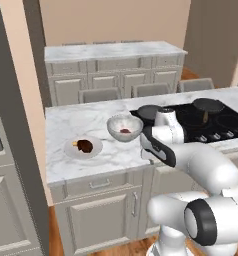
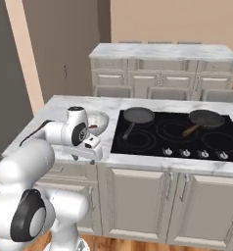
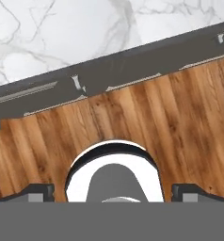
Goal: Place one of the steaks on the plate and the other in the bowl. Then place the bowl in the fridge.
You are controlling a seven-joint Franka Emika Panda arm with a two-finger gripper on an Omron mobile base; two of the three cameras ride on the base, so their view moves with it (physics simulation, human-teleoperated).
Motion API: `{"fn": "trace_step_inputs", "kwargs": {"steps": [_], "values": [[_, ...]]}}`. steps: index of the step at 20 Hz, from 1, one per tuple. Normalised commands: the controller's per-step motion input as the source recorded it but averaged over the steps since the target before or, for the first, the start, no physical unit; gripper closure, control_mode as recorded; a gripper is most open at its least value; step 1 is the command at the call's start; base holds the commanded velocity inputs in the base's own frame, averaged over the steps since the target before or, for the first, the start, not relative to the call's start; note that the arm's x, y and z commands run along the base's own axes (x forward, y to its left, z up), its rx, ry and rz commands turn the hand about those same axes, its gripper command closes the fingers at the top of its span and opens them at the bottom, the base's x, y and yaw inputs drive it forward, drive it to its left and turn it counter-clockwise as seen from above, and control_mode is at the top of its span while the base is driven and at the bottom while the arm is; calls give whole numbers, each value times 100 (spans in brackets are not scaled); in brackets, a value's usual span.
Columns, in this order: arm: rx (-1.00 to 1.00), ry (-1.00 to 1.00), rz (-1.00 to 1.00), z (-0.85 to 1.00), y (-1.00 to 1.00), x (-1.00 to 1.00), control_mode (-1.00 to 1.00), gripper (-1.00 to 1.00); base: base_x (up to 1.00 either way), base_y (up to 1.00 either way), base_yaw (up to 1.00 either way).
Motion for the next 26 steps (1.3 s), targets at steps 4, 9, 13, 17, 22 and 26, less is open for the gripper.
{"fn": "trace_step_inputs", "kwargs": {"steps": [4, 9, 13, 17, 22, 26], "values": [[0, 0, 0, 0, 0, 0, 100, -100, 42, 1, 36], [0, 0, 0, 0, 0, 0, 100, -100, 25, 39, -8], [0, 0, 0, 0, 0, 0, 100, -100, 54, 37, -22], [0, 0, 0, 0, 0, 0, 100, -100, 55, -1, -10], [0, -1, 0, 3, -12, 6, -100, -100, 0, 0, 0], [13, 6, -11, 100, -65, 6, -100, -100, 0, 0, 0]]}}
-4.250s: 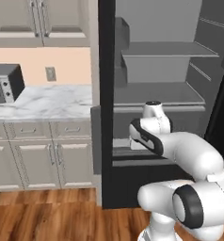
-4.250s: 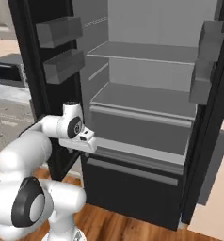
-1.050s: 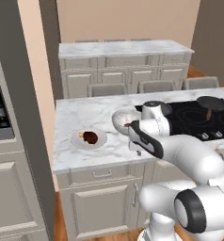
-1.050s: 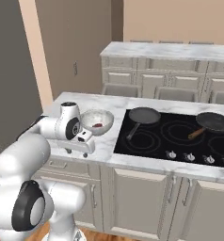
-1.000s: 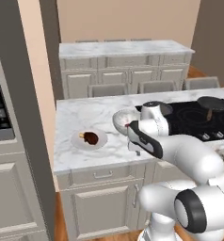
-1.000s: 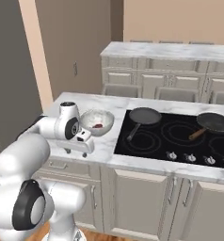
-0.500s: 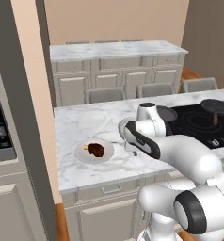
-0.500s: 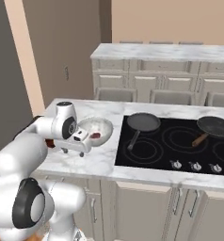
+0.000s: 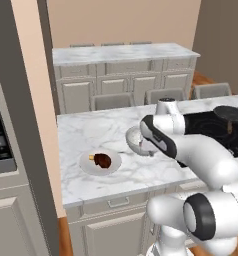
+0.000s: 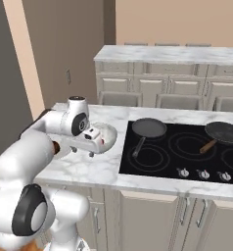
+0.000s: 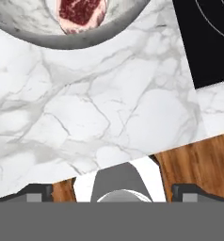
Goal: Place one of the steaks on the plate and the other in the bowl. Then place the bowl in the fridge.
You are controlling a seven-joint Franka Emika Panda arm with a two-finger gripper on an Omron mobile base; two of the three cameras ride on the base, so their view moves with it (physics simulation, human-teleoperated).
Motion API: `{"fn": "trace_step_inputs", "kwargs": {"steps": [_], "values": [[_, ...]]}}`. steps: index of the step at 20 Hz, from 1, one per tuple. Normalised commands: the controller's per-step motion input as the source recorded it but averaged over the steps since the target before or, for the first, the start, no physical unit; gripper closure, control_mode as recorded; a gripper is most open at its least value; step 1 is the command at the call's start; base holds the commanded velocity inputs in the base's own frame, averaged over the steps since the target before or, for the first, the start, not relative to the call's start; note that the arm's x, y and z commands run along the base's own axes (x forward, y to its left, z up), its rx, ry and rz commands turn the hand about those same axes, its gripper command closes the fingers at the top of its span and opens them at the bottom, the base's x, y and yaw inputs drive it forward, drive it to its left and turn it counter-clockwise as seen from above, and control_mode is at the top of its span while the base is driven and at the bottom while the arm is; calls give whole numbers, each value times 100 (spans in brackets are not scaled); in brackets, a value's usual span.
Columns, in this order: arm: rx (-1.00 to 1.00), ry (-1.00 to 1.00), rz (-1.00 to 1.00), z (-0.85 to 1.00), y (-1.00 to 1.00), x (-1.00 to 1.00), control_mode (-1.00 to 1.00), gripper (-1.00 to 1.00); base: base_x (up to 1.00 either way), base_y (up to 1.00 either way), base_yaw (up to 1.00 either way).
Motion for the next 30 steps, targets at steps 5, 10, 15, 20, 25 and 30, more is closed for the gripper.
{"fn": "trace_step_inputs", "kwargs": {"steps": [5, 10, 15, 20, 25, 30], "values": [[31, 11, -44, 89, -91, 8, -100, -100, 0, 0, 0], [12, -5, -24, 13, -37, 59, -100, -100, 0, 0, 0], [0, -3, 0, -33, -14, 96, -100, -100, 0, 0, 0], [0, 1, 0, -31, -3, 90, -100, -100, 0, 0, 0], [0, -6, 0, -53, 0, 55, -100, -100, 0, 0, 0], [0, -7, 0, -68, -2, 24, -100, -100, 0, 0, 0]]}}
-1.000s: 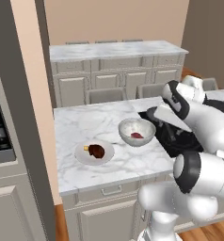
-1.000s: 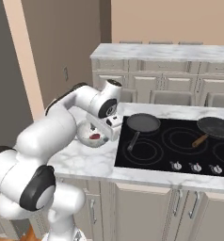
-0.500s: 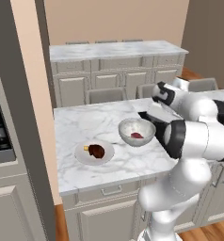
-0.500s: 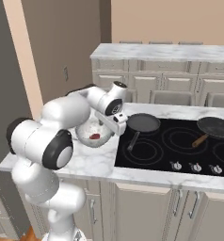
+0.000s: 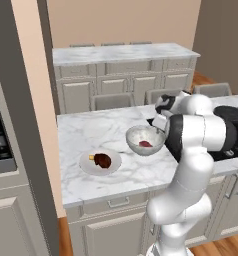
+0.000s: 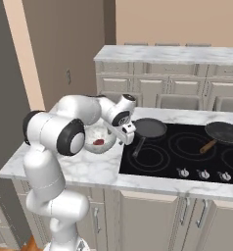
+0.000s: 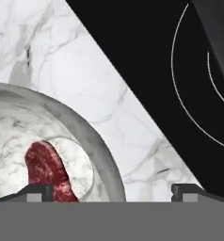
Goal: Place one of the steaks on the plate and the other in the bowl. Then place the bowl in the fridge.
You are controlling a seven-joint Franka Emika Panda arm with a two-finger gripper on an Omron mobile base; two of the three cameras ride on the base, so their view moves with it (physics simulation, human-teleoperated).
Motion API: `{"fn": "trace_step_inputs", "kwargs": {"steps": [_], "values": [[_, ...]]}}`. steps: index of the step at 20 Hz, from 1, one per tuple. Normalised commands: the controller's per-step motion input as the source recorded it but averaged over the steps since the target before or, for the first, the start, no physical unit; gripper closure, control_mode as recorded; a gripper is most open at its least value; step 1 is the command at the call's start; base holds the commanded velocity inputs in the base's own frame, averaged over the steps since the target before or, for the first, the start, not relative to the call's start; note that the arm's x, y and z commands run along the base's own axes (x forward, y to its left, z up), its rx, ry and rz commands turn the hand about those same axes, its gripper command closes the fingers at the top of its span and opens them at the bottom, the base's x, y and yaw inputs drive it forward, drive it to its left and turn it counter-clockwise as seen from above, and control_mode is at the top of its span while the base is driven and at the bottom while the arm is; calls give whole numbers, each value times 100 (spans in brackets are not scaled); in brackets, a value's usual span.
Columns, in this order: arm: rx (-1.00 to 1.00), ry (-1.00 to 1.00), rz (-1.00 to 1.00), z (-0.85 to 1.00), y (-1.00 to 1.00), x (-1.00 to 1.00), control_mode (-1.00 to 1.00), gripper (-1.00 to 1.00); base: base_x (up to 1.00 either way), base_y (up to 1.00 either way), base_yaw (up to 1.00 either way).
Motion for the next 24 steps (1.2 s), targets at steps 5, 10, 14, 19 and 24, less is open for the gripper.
{"fn": "trace_step_inputs", "kwargs": {"steps": [5, 10, 14, 19, 24], "values": [[0, 0, 0, -39, 29, -3, -100, -100, 0, 0, 0], [0, 0, 0, -21, 36, 6, -100, -100, 0, 0, 0], [0, 0, 0, -6, 13, 0, -100, 100, 0, 0, 0], [0, -2, -1, 0, 3, 0, -100, 100, 0, 0, 0], [-1, -9, -35, 16, 40, 0, -100, 100, 0, 0, 0]]}}
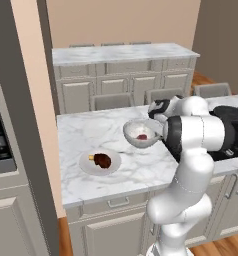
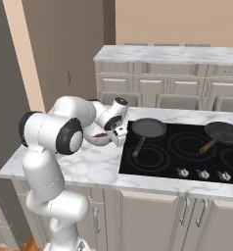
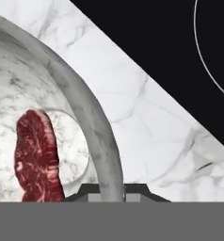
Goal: Place one of the steaks on the plate and the other in the bowl. Then place the bowl in the fridge.
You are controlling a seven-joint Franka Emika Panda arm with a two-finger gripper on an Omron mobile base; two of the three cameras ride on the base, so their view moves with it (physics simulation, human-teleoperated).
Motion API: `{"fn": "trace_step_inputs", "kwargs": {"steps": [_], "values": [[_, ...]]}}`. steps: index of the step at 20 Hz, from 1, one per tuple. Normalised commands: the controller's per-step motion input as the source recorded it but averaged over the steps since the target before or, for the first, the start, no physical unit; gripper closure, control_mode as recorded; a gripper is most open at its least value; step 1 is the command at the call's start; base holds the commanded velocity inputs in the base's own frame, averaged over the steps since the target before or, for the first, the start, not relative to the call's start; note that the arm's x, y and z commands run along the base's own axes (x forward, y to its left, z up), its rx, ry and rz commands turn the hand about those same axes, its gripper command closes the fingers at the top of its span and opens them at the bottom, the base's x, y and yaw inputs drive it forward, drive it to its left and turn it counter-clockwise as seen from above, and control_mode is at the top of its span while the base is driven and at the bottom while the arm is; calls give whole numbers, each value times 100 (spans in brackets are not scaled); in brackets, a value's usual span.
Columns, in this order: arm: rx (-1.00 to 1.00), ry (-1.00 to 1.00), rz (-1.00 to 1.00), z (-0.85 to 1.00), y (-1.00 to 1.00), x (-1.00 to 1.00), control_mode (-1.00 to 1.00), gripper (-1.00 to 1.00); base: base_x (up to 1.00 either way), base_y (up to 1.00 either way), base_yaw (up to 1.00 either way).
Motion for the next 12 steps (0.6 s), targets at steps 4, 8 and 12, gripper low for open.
{"fn": "trace_step_inputs", "kwargs": {"steps": [4, 8, 12], "values": [[0, 2, -49, 91, 4, -21, -100, 100, 0, 0, 0], [10, 17, -39, 84, 0, -84, -100, 100, 0, 0, 0], [1, 2, -9, 51, 10, -100, -100, 100, 0, 0, 0]]}}
